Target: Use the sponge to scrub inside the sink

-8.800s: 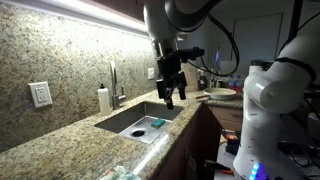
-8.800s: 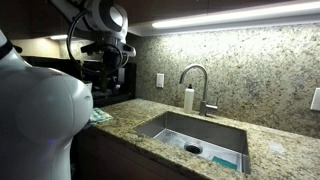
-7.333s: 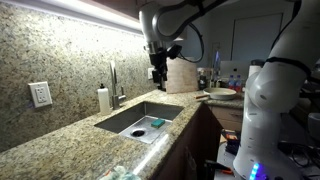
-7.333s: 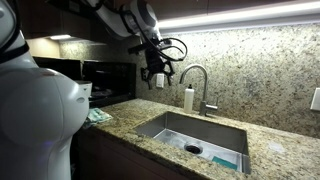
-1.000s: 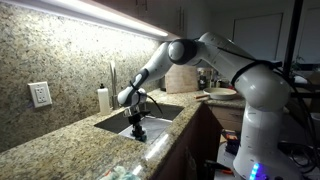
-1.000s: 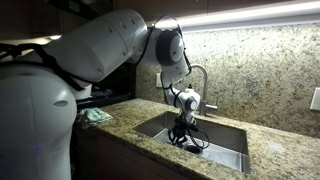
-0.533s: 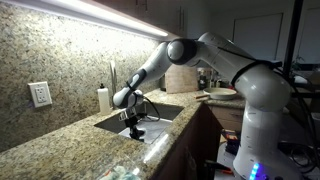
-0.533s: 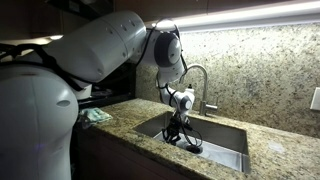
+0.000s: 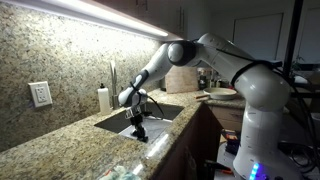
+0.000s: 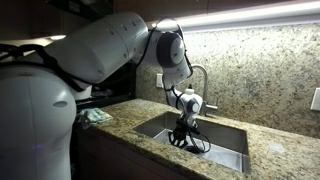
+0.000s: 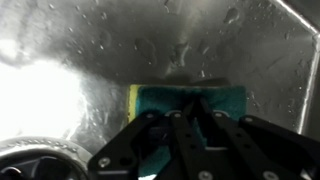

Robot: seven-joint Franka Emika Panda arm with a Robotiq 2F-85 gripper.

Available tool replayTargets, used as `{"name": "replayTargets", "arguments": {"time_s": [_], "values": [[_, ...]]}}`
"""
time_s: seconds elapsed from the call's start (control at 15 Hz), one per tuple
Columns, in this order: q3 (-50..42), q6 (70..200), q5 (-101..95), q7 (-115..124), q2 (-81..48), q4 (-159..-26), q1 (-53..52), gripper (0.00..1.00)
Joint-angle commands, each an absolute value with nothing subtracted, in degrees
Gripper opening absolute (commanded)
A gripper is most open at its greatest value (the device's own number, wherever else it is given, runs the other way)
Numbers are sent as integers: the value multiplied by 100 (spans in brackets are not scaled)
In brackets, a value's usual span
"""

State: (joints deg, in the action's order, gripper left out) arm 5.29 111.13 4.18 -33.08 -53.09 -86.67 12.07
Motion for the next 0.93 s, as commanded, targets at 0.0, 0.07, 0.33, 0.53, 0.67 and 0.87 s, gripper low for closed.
{"name": "replayTargets", "arguments": {"time_s": [0.0,0.07,0.33,0.53,0.67,0.87], "values": [[174,11223,357,-3285,-5579,-8497,1547,9],[99,11204,347,-3267,-5580,-8438,1629,9],[-256,11246,306,-3175,-5713,-8001,1993,10],[-391,11313,370,-3077,-5891,-7533,2252,9],[-337,11291,415,-2986,-5989,-7272,2358,9],[-185,11323,387,-2967,-5971,-7254,2261,9]]}}
